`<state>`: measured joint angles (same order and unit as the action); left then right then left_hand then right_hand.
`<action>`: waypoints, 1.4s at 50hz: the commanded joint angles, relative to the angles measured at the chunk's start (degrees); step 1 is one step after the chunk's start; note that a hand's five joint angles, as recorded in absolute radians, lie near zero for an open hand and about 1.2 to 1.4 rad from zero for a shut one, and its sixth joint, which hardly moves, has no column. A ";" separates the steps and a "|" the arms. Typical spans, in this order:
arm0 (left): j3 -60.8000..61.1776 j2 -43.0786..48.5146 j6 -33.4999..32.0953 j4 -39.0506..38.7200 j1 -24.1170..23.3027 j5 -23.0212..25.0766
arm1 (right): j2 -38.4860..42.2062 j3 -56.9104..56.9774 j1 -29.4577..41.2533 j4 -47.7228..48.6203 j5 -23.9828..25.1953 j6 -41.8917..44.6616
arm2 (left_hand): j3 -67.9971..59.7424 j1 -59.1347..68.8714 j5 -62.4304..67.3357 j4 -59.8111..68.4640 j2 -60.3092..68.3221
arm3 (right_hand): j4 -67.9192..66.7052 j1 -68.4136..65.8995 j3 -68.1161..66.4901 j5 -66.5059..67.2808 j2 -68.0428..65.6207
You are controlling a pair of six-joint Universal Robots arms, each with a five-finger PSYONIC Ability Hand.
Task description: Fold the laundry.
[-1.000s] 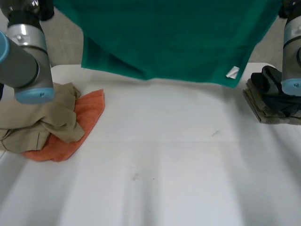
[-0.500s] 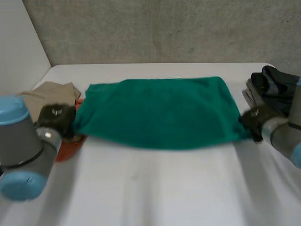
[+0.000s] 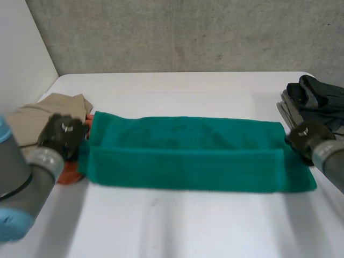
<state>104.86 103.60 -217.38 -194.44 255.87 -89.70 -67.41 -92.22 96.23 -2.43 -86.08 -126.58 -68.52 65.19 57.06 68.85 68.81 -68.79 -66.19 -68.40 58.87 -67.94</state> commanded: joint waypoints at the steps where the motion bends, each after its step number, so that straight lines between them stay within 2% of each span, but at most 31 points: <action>1: -15.19 14.07 3.89 -9.29 -0.90 -2.58 | 10.18 11.52 2.29 10.24 -3.04 -1.56 | -11.48 14.81 12.94 11.15 11.19 | -11.21 -13.81 -11.60 11.13 -12.06; 9: -34.96 29.19 3.63 -7.19 -4.24 -9.61 | 20.90 26.19 5.19 12.53 -4.10 -1.21 | -11.48 14.81 12.94 11.15 11.19 | -11.21 -13.81 -11.60 11.13 -12.06; 16: -47.79 37.80 3.80 -5.34 -4.94 -10.58 | 31.80 41.04 5.89 12.54 -5.85 -0.51 | -11.48 14.81 12.94 11.15 11.19 | -11.21 -13.81 -11.60 11.13 -12.06; 17: -48.69 38.43 3.80 -5.34 -5.12 -10.49 | 33.03 42.72 5.89 12.54 -6.38 -0.59 | 1.99 1.34 -0.52 -2.32 -2.28 | -6.27 -8.88 -6.66 6.19 -7.12; 18: -49.48 38.95 3.98 -5.34 -5.29 -10.40 | 34.26 44.56 6.07 12.62 -6.99 -0.59 | 22.11 -18.78 -20.64 -22.43 -22.39 | 10.60 7.99 10.21 -10.68 9.74; 19: -50.27 39.31 3.98 -5.51 -5.55 -10.32 | 36.36 48.06 6.16 12.62 -8.83 -0.51 | 46.29 -42.96 -44.82 -46.62 -46.57 | 58.79 56.19 58.40 -58.87 57.94; 20: -51.67 39.92 3.81 -5.78 -6.25 -10.23 | 37.34 49.83 6.24 12.54 -10.06 -0.51 | 55.69 -52.36 -54.22 -56.02 -55.98 | 58.79 56.19 58.40 -58.87 57.94; 21: -52.12 39.93 3.98 -5.87 -6.61 -10.23 | 38.13 51.51 6.25 12.54 -11.38 -0.59 | 53.95 -50.62 -52.49 -54.28 -54.24 | 58.79 56.19 58.40 -58.87 57.94; 22: -52.64 39.93 4.15 -5.95 -6.96 -10.23 | 38.75 53.00 6.33 12.45 -12.61 -0.86 | 58.52 -55.19 -57.06 -58.85 -58.81 | 58.79 56.19 58.40 -58.87 57.94; 25: -53.62 39.84 4.24 -6.48 -7.58 -10.05 | 39.11 56.18 7.39 11.83 -16.13 -1.65 | 58.52 -55.19 -57.06 -58.85 -58.81 | 58.79 56.19 58.40 -58.87 57.94; 29: -52.65 37.48 4.33 -7.10 -8.02 -10.14 | 34.55 53.21 8.09 11.13 -16.58 -5.15 | 58.52 -55.19 -57.06 -58.85 -58.81 | 58.79 56.19 58.40 -58.87 57.94; 33: -49.67 32.03 4.33 -7.19 -8.28 -10.05 | 26.38 46.70 7.65 9.29 -14.30 -10.34 | 58.52 -55.19 -57.06 -58.85 -58.81 | 58.79 56.19 58.40 -58.87 57.94; 38: -44.05 25.79 4.33 -7.01 -8.11 -10.05 | 16.02 38.18 7.30 3.33 -7.02 -13.95 | 58.52 -55.19 -57.06 -58.85 -58.81 | 58.79 56.19 58.40 -58.87 57.94; 45: -31.48 16.12 6.35 -6.75 -7.75 -9.35 | 9.23 28.07 6.42 -7.58 -4.89 -17.46 | 58.52 -55.19 -57.06 -58.85 -58.81 | 58.56 55.95 58.17 -58.64 57.70; 49: -24.71 12.25 9.77 -6.75 -7.67 -6.02 | 6.68 19.47 2.22 -12.07 -1.30 -20.28 | 58.52 -55.19 -57.06 -58.85 -58.81 | 51.33 48.72 50.93 -51.41 50.47; 52: -20.93 10.66 12.23 -7.01 -7.58 -3.29 | 6.68 15.24 0.62 -10.59 2.31 -20.54 | 58.52 -55.19 -57.06 -58.85 -58.81 | 49.47 46.86 49.07 -49.55 48.61; 55: -18.64 9.96 13.73 -7.19 -7.58 -1.88 | 6.77 10.75 -0.78 -4.80 6.00 -20.81 | 58.52 -55.19 -57.06 -58.85 -58.81 | 44.59 41.98 44.20 -44.67 43.73; 61: -16.97 9.87 14.26 -7.27 -7.67 -1.70 | 10.26 6.26 -3.25 6.63 6.89 -20.64 | 58.52 -55.19 -57.06 -58.85 -58.81 | 43.07 40.46 42.67 -43.15 42.21; 64: -16.61 9.87 14.35 -7.36 -7.84 -1.70 | 12.65 6.61 -3.25 8.14 6.71 -20.02 | 58.52 -55.19 -57.06 -58.85 -58.81 | 42.40 39.79 42.00 -42.48 41.54; 66: -16.61 9.87 14.35 -7.36 -7.84 -1.70 | 14.41 6.96 -3.33 9.46 6.45 -19.67 | 58.52 -55.19 -57.06 -58.85 -58.81 | 38.05 35.44 37.65 -38.13 37.19; 67: -16.61 9.87 14.35 -7.36 -7.75 -1.70 | 14.85 7.40 -3.42 9.72 6.36 -19.58 | 58.52 -55.19 -57.06 -58.85 -58.81 | 31.36 28.75 30.97 -31.44 30.50; 68: -16.61 9.87 14.35 -7.36 -7.75 -1.70 | 15.20 7.84 -3.42 9.98 6.36 -19.58 | 58.52 -55.19 -57.06 -58.85 -58.81 | 16.81 14.20 16.41 -16.89 15.95; 69: -16.53 9.87 14.35 -7.36 -7.75 -1.79 | 15.90 8.54 -3.60 10.77 6.01 -19.49 | 58.52 -55.19 -57.06 -58.85 -58.81 | -10.93 -13.53 -11.32 10.85 -11.78; 70: -16.53 9.78 14.35 -7.36 -7.75 -1.79 | 15.91 8.46 -3.77 11.39 5.57 -19.49 | 58.52 -55.19 -57.06 -58.85 -58.81 | -11.20 -13.81 -11.60 11.12 -12.06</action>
<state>88.43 113.37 -202.89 -201.78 248.10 -91.25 -54.45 -85.66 92.75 6.34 -79.26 -146.59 -12.42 11.56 2.82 11.86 12.13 -39.74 -41.09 -39.74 29.95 -39.68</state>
